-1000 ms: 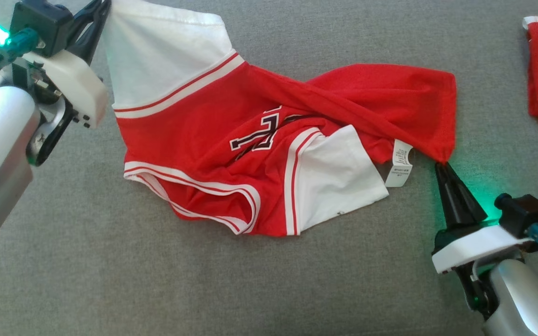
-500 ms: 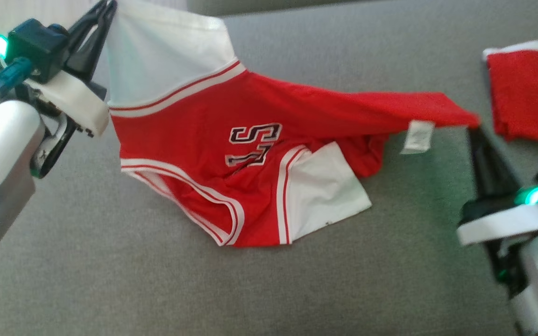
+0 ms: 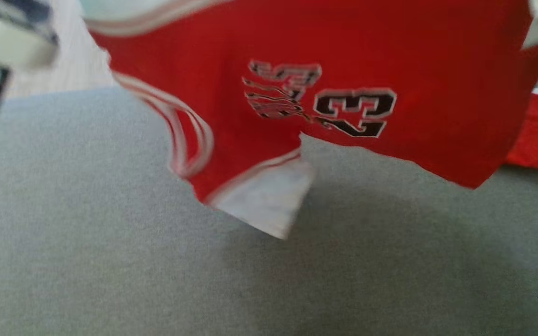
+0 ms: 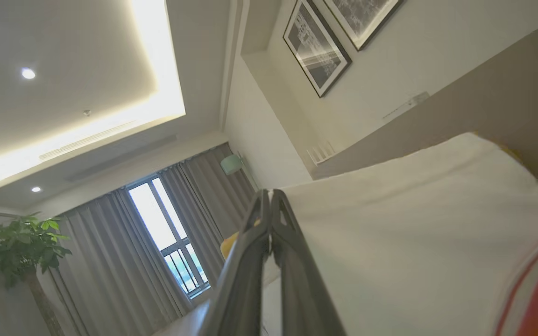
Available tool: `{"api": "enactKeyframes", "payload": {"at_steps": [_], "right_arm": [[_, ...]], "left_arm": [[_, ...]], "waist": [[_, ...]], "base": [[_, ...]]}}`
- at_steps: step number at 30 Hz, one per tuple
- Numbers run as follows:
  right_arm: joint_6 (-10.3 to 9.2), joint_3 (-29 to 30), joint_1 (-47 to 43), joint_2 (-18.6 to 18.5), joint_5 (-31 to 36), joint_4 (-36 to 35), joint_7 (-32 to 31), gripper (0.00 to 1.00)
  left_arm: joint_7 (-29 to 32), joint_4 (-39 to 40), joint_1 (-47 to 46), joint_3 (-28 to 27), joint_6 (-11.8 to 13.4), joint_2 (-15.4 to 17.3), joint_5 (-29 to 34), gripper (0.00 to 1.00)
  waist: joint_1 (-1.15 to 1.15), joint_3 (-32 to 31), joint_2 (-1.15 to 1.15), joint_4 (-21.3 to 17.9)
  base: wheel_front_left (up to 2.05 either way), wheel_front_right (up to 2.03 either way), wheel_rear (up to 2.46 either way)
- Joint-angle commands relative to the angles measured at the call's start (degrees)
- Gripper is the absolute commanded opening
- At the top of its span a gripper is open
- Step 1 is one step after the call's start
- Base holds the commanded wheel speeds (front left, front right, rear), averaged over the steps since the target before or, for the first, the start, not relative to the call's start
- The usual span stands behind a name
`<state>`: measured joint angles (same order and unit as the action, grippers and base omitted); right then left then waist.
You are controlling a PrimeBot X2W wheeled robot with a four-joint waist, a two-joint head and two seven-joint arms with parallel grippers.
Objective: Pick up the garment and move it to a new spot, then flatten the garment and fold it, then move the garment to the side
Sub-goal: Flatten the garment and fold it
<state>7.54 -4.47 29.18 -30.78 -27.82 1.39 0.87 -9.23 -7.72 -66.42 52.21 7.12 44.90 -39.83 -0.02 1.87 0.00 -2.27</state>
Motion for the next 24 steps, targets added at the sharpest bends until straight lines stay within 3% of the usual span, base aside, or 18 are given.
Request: {"api": "enactKeyframes", "payload": {"at_steps": [1, 5, 12, 19, 24], "right_arm": [[-0.05, -1.03, 3.62, -1.94, -0.78, -1.56, -1.56, 0.0], [-0.05, -4.41, 12.11, -3.48, -2.97, 1.26, -5.01, 0.0], [-0.05, -13.51, 30.67, -3.73, -5.16, 13.2, -4.79, 0.0], [-0.05, -19.49, 44.62, -2.43, -4.99, 24.8, 3.25, 0.0], [-0.05, -22.86, 49.42, -4.01, -4.92, 30.34, 8.49, 0.0]], "left_arm": [[0.98, 0.61, -4.99, -3.97, 0.45, 2.4, 0.19, 0.0], [3.34, -2.74, -11.63, -4.2, -1.31, 1.23, 1.76, 0.0], [3.41, -16.29, -25.64, -3.1, -5.06, -4.88, 6.91, 0.0], [-4.99, -28.77, -37.57, -4.27, -1.92, -10.39, 14.26, 0.0], [-5.72, -27.42, -39.82, -7.27, -1.54, -12.75, 17.08, 0.0]], "waist": [[0.02, 1.28, 0.0, 0.24], [0.02, 6.1, 0.0, 0.49], [0.02, 17.41, 0.0, 0.59], [0.02, 23.98, 0.0, 0.89], [0.02, 25.65, 0.0, 2.26]], "base": [[0.0, 0.0, 0.0], [0.0, 0.0, 0.0], [0.0, 0.0, 0.0], [0.0, 0.0, 0.0], [0.0, 0.0, 0.0]]}}
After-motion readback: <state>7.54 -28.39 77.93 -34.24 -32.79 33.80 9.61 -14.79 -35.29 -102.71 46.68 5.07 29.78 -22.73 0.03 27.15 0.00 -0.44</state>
